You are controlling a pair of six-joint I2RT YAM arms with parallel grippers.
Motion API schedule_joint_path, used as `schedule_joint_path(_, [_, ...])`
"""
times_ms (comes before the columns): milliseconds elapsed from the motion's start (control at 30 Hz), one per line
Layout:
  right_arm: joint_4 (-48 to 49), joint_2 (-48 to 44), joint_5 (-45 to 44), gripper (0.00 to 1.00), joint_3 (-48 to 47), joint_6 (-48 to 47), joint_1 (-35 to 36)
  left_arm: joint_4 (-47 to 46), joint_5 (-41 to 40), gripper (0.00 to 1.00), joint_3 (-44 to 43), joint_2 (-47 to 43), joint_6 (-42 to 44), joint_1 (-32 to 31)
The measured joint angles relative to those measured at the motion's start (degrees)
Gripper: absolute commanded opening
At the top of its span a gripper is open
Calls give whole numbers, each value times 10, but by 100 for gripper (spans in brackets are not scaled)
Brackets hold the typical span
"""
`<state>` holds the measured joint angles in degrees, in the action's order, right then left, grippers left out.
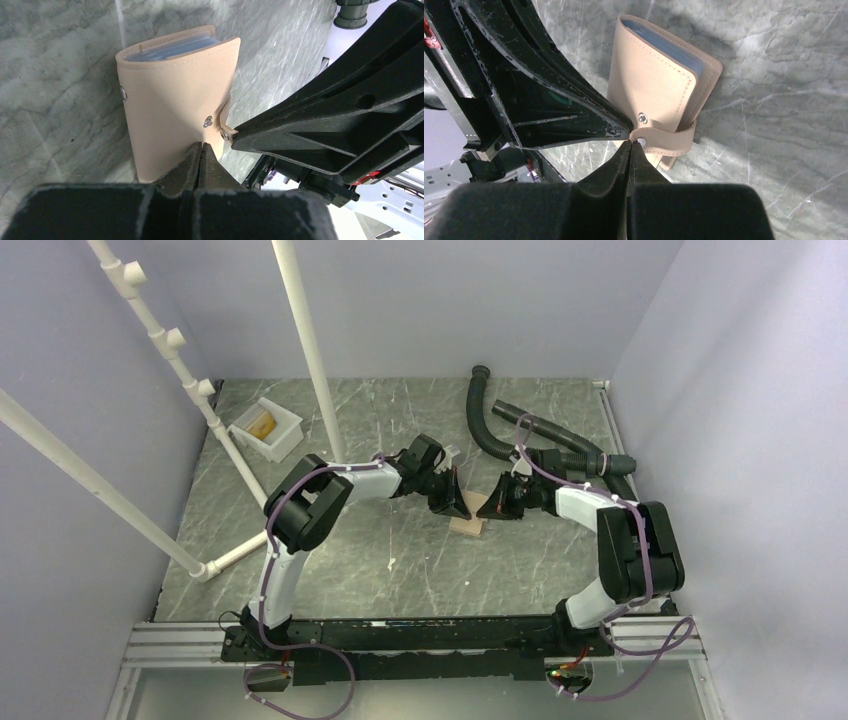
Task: Put the credit cards into the card holder
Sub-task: Close the card holder at the center of the board.
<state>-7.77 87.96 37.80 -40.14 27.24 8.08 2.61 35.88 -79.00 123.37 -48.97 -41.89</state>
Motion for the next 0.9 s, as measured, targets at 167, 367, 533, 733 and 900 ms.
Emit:
schedule_joint_path(167, [4, 15, -3, 0, -10, 3, 3, 0, -2, 0, 0, -1, 0, -1])
schedule_joint_path(367, [5, 25, -13, 0, -20, 5, 6, 1, -3, 0, 0, -1, 0, -1])
schedule_joint_path(533, [5, 35, -15, 0, -26, 7, 11, 1, -3, 0, 0, -1, 1, -1])
schedule_joint_path(733, [0, 45, -19, 0, -40, 8, 19, 1, -4, 0, 0, -1, 1, -1])
schedule_joint_path(900, [-17, 54, -24, 0, -52, 8, 20, 1, -4, 0, 0, -1, 2, -1])
